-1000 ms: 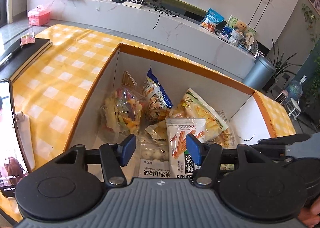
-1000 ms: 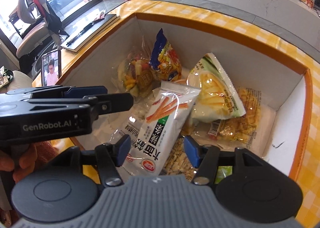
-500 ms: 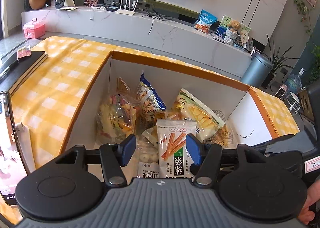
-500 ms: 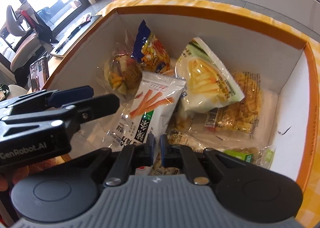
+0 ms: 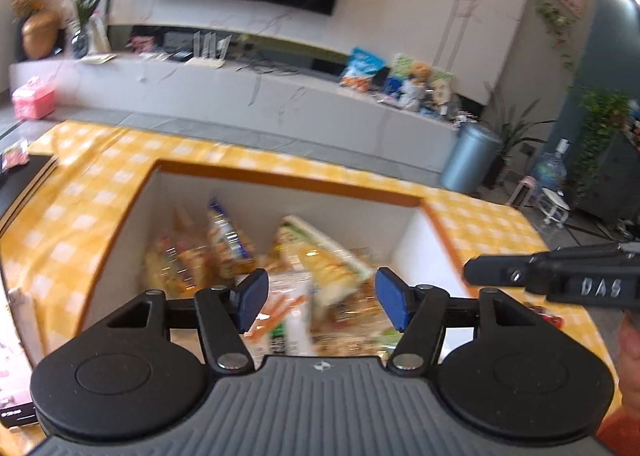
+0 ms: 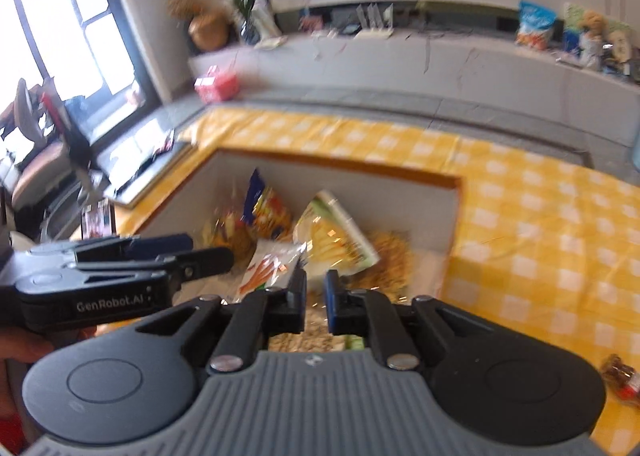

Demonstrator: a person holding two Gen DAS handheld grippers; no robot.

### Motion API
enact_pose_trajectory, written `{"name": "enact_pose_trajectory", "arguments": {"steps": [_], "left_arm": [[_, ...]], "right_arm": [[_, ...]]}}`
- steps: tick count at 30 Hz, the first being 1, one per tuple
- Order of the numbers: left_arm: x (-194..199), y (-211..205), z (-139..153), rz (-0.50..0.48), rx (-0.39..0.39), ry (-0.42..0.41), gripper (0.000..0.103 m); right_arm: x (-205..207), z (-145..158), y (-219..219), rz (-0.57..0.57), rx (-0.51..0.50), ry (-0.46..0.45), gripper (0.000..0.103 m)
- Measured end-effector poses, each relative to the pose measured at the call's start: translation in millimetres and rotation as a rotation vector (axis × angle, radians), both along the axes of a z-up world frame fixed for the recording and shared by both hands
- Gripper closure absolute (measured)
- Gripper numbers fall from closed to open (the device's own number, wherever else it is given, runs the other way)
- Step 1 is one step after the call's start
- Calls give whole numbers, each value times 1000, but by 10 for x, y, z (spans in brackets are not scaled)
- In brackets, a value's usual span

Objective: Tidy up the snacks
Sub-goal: 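Move both open tools back over the cola bottle and green sausage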

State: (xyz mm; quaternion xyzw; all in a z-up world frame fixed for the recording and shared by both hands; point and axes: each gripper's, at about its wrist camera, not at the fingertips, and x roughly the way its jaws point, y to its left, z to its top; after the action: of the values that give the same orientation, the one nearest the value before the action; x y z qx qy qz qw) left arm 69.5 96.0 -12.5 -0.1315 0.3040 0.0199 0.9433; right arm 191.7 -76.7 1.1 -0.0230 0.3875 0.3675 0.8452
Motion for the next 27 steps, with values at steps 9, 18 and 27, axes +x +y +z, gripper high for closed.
{"name": "enact_pose_trajectory", "arguments": {"steps": [9, 18, 27], "left_arm": [[-13, -793, 158, -243, 59, -71, 23], [101, -1528, -102, -361, 39, 86, 24], [363, -1896, -378, -228, -207, 280, 23]], "right_arm": [[-248, 112, -1050, -247, 65, -78, 75], [-516, -366, -1689, -458, 7, -45, 66], [-526, -635, -2190, -668, 81, -7, 58]]}}
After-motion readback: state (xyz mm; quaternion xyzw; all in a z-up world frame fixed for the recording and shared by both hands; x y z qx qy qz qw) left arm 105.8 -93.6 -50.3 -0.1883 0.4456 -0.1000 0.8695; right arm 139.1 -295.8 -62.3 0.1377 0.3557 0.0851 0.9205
